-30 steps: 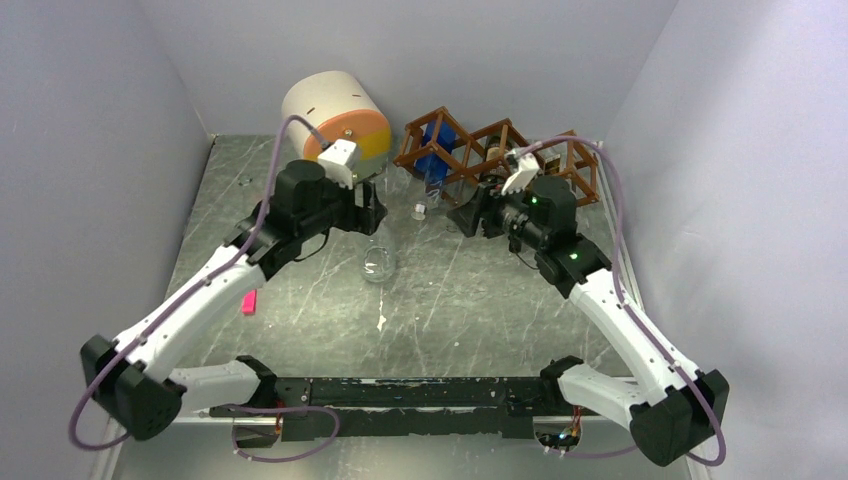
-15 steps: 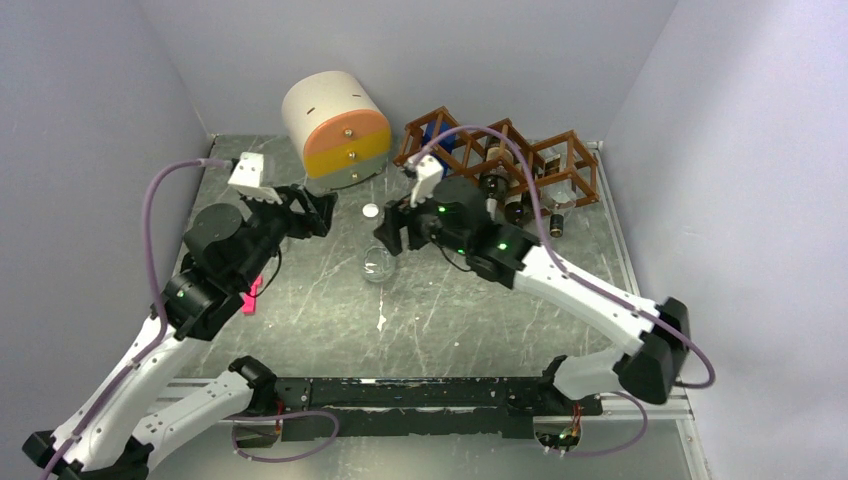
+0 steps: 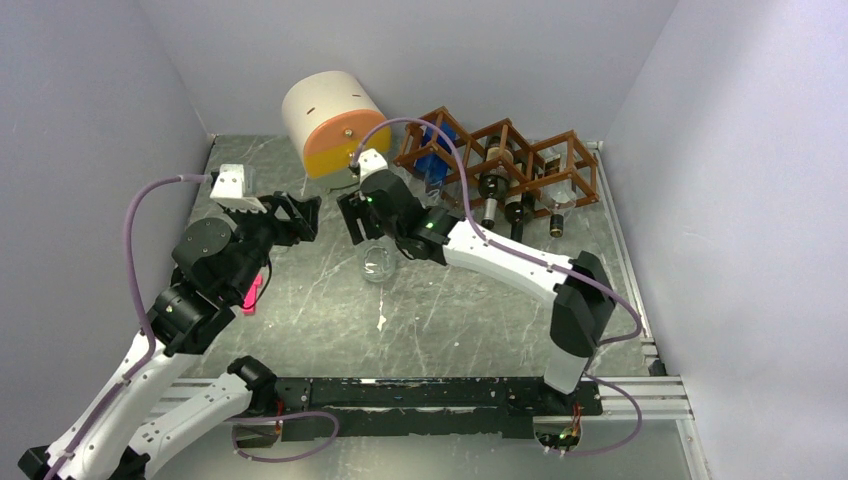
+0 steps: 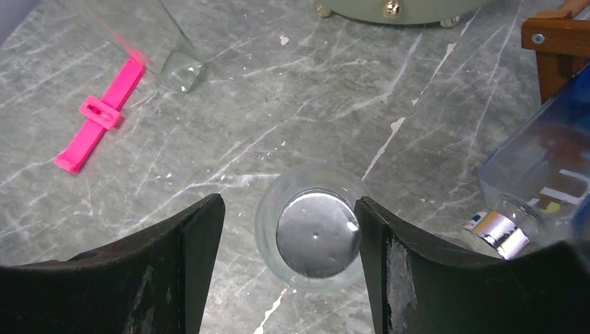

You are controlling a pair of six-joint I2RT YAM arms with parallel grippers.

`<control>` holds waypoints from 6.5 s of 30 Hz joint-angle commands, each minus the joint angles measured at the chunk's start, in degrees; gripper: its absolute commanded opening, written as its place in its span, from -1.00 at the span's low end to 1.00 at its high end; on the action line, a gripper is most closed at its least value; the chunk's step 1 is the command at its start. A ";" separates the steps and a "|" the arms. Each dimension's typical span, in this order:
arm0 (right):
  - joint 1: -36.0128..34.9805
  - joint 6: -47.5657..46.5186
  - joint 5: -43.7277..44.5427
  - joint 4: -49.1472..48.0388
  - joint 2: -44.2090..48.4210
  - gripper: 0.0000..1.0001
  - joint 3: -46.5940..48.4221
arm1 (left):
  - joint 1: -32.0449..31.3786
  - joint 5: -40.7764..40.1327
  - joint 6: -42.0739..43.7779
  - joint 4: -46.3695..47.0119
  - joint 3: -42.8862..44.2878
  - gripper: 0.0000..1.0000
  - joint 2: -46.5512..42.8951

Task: Put the wine bottle on the wine rack

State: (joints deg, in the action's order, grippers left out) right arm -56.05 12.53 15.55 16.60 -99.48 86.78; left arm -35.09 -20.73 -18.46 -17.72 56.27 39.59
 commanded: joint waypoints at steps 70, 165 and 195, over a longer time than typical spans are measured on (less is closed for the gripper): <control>-0.69 11.14 -5.73 -1.46 33.63 -1.00 -43.52 | 8.28 30.35 -12.43 12.51 -7.61 0.70 41.22; 8.11 -6.18 9.56 -1.14 30.03 -1.00 -9.34 | 8.29 14.70 -10.18 -1.80 -4.78 0.62 5.75; 49.54 5.28 -9.45 12.24 14.84 -1.00 0.74 | 8.28 20.86 -9.30 -3.03 -11.99 0.64 -0.71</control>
State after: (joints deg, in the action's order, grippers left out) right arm -7.68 17.65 7.70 37.82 -86.83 82.74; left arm -26.52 -3.01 -27.83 -21.98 44.60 38.92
